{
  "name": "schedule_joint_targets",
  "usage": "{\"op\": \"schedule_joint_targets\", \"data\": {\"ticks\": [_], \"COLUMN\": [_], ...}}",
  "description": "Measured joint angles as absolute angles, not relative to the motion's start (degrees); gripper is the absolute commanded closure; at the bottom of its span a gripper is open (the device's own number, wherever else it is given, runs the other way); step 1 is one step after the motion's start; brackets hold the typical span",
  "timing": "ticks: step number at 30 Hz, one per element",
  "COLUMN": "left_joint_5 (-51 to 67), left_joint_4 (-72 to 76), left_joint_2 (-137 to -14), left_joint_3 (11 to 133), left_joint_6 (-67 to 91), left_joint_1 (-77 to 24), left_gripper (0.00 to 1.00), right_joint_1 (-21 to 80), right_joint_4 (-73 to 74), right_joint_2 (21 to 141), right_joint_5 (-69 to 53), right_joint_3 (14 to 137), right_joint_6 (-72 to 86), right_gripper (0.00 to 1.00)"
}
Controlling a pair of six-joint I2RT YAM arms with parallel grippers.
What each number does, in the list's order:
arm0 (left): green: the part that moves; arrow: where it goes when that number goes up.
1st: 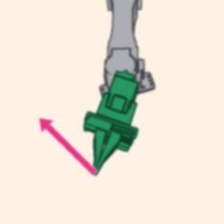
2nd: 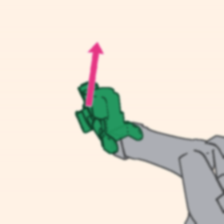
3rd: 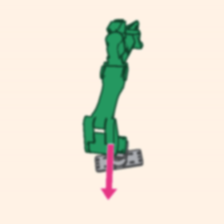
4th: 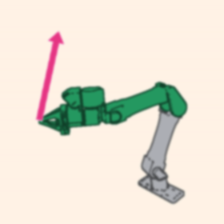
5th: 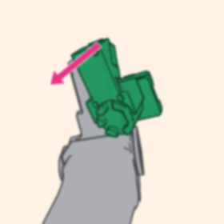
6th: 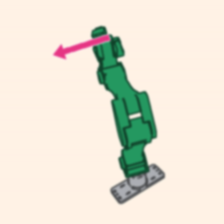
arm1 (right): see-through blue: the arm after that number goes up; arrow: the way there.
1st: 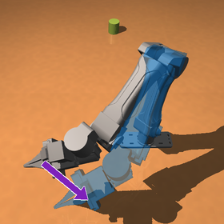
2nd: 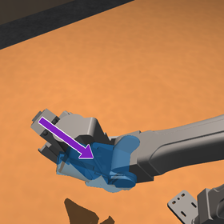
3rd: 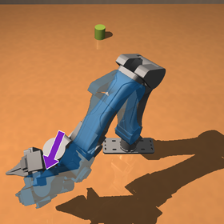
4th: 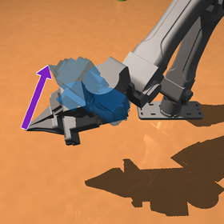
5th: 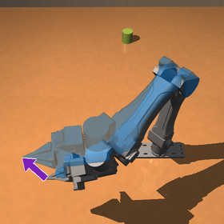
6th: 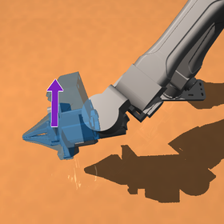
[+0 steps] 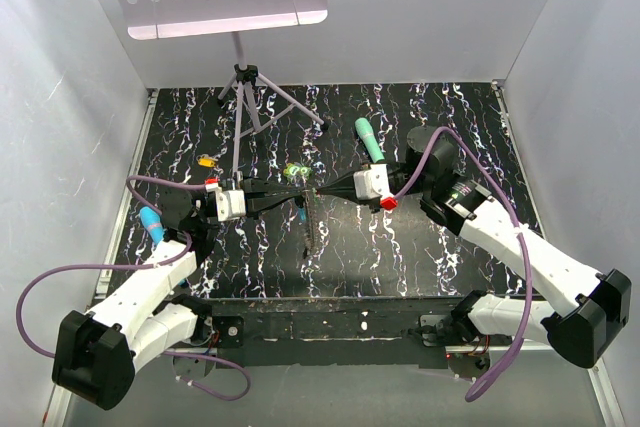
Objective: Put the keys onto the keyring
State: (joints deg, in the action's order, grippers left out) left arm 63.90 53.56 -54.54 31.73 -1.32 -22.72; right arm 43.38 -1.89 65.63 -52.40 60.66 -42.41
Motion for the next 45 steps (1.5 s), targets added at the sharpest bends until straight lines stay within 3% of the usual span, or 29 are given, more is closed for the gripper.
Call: {"op": "schedule_joint_targets", "data": {"ticks": [45], "left_joint_5": [61.9], "left_joint_4": [50.5], "left_joint_2": [-53.0], "left_joint_3": [31.4], "left_joint_6": [-4.6], "left_joint_1": [-22.7], "left_gripper": [1.00], "right_joint_1": [43.5], "right_joint_4": [-2.0], "right_joint_2": [65.2], "right_joint_5": [-49.6], "right_joint_3": [60.7], "right_joint_6": [-43.2], "right_gripper": [0.99]}}
